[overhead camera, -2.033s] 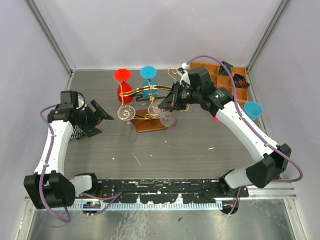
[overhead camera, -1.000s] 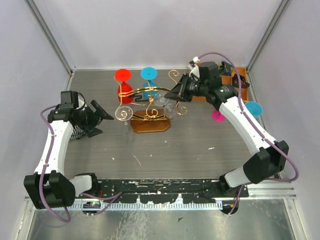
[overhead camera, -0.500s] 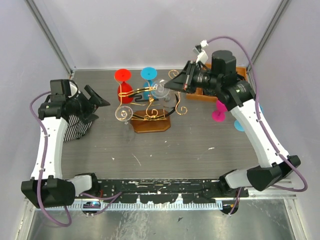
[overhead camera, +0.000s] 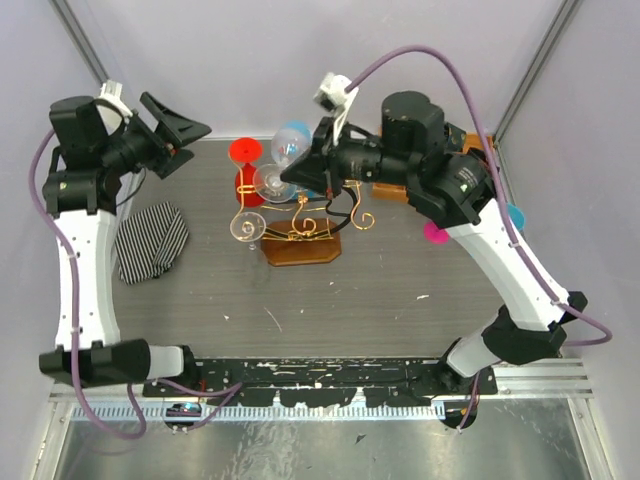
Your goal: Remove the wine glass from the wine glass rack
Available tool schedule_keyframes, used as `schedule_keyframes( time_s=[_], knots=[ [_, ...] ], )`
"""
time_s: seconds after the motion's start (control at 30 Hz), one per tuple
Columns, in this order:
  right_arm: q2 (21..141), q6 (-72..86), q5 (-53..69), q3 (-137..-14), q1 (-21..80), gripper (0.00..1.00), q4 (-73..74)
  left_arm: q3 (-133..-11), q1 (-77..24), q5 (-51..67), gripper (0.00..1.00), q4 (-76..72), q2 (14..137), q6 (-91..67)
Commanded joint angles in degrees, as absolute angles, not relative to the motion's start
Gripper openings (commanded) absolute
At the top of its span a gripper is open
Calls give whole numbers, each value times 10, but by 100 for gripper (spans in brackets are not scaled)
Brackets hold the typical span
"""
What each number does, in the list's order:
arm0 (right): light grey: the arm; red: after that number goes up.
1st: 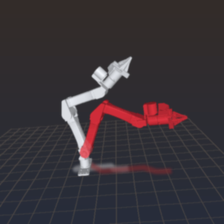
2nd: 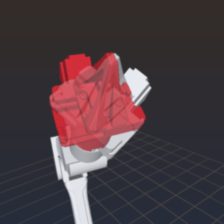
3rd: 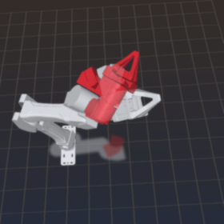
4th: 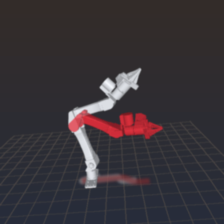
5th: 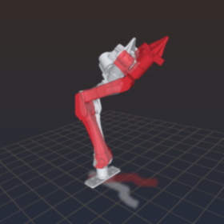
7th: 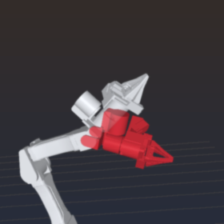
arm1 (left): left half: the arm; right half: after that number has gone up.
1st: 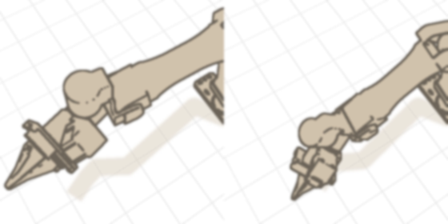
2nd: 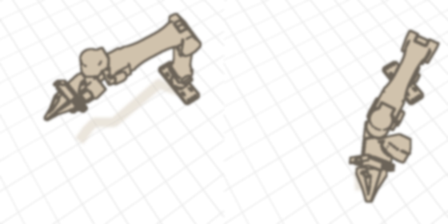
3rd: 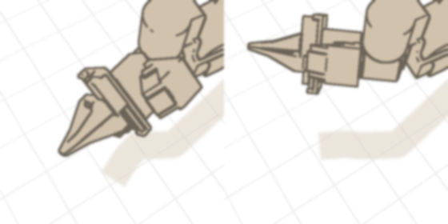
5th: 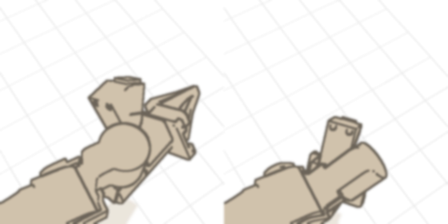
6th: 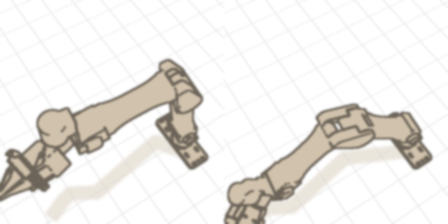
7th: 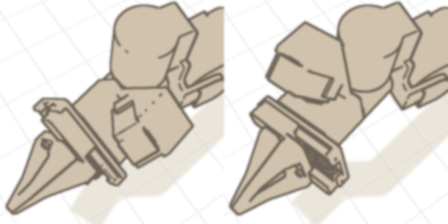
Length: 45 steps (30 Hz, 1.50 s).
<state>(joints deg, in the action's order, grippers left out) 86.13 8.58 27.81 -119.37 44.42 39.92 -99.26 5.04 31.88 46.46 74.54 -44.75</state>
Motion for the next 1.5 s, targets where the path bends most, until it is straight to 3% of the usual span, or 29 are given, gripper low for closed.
schedule_keyframes(
  time_s=[0.0,0.13,0.23,0.33,0.57,0.8,1.37,1.47],
  knots=[
    [858,-197,156,-1188,513,1,375,-1006,63,487,92,365,817,-493],
    [836,-368,12,-1115,606,1,335,-1021,65,541,93,323,841,-511],
    [860,-453,-39,-1133,640,1,369,-1010,63,587,95,261,843,-543],
    [877,-474,-8,-1154,645,1,388,-1010,59,619,99,221,844,-557],
    [898,-476,19,-1191,649,1,393,-1001,34,661,98,196,840,-553],
    [906,-469,36,-1198,653,1,385,-1000,24,646,98,285,843,-485],
    [956,-442,83,-1249,656,1,392,-1009,6,647,100,295,843,-466],
    [958,-441,87,-1251,656,1,392,-1002,5,649,93,297,843,-465]
  ],
)
